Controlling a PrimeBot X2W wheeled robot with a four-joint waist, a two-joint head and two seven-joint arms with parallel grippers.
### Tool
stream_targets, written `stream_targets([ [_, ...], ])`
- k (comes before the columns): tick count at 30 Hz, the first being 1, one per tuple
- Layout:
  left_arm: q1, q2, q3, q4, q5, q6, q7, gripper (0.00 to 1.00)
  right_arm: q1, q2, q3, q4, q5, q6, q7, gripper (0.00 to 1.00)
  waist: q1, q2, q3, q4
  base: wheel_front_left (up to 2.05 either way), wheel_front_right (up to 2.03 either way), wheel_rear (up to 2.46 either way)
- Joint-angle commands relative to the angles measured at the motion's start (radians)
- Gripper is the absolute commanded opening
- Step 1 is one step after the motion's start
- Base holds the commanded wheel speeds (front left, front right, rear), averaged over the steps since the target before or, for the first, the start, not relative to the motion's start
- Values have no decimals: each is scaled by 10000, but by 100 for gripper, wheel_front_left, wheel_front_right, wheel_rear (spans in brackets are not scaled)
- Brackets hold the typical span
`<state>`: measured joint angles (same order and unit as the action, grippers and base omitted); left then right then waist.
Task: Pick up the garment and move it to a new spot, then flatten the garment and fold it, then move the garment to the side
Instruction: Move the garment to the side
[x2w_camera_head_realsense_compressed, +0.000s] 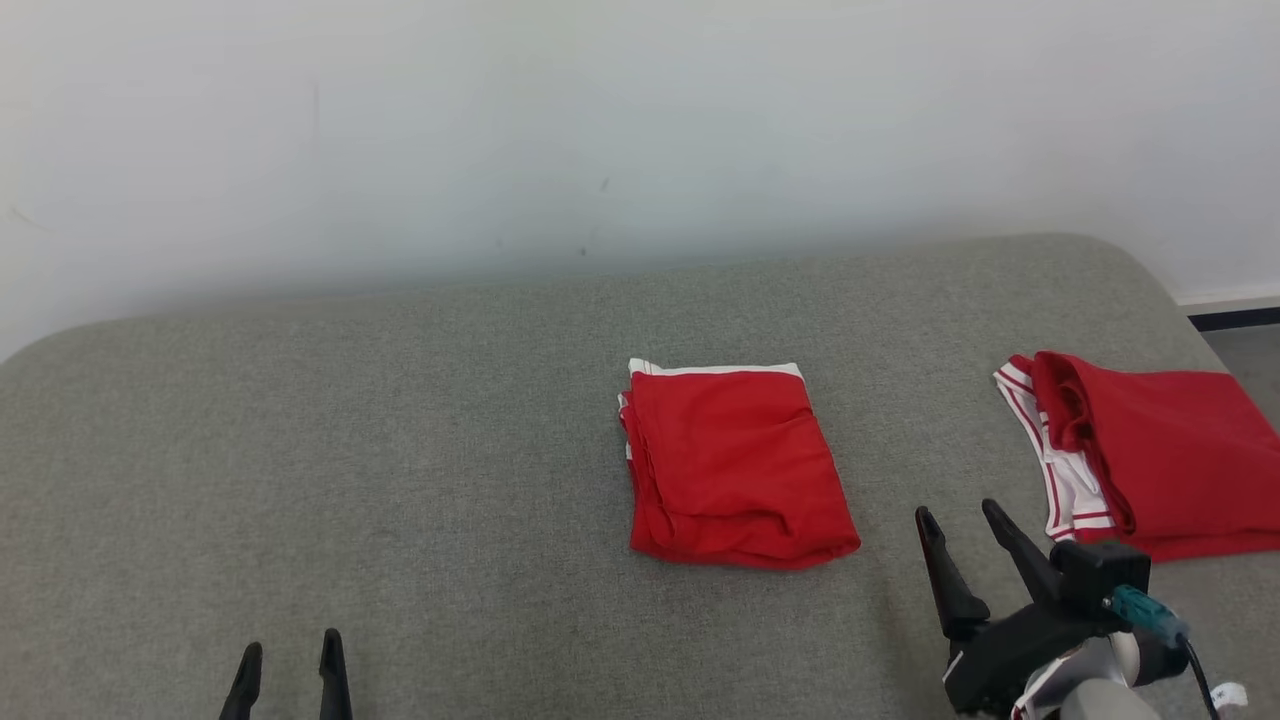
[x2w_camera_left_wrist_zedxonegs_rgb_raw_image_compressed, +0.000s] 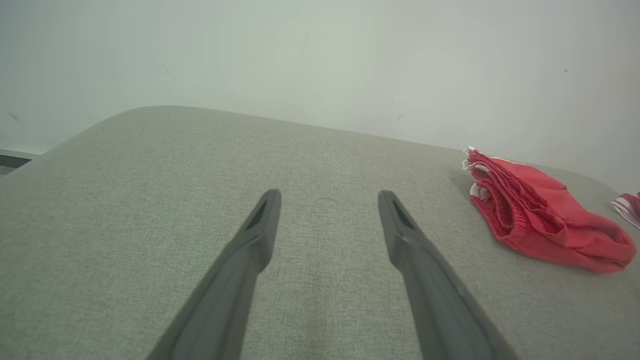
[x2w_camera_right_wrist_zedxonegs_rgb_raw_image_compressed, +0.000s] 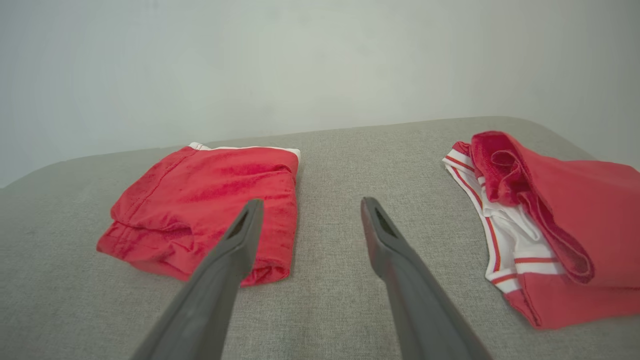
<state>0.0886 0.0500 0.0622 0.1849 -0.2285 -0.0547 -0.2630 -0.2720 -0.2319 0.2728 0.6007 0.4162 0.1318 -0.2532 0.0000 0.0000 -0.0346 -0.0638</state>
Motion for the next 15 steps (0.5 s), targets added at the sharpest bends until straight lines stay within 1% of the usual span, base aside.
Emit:
stream_targets([
  [1, -37, 7, 28, -18, 80, -48, -10, 100, -304, 35, -1, -35, 70, -25, 124, 100, 0, 0, 51, 48, 0, 0, 0],
  [3, -18, 7, 31, -29, 113, -54, -10, 100, -620, 67, -30, -40, 196, -25, 361, 100, 0, 0, 126, 94, 0, 0, 0],
  [6, -79, 7, 11, -73, 203, -140, -11, 100, -1287, 97, -114, 159, 356, -25, 1063, 100, 0, 0, 286, 263, 0, 0, 0],
  [11, -391, 7, -130, -192, 391, -252, -11, 100, -2673, 137, -272, 1003, 428, -25, 3225, 100, 0, 0, 867, 753, 0, 0, 0],
  [15, -755, 9, -204, -220, 485, -349, -10, 100, -3643, 218, -569, 1822, 335, -25, 4401, 100, 0, 0, 1419, 1252, 0, 0, 0],
])
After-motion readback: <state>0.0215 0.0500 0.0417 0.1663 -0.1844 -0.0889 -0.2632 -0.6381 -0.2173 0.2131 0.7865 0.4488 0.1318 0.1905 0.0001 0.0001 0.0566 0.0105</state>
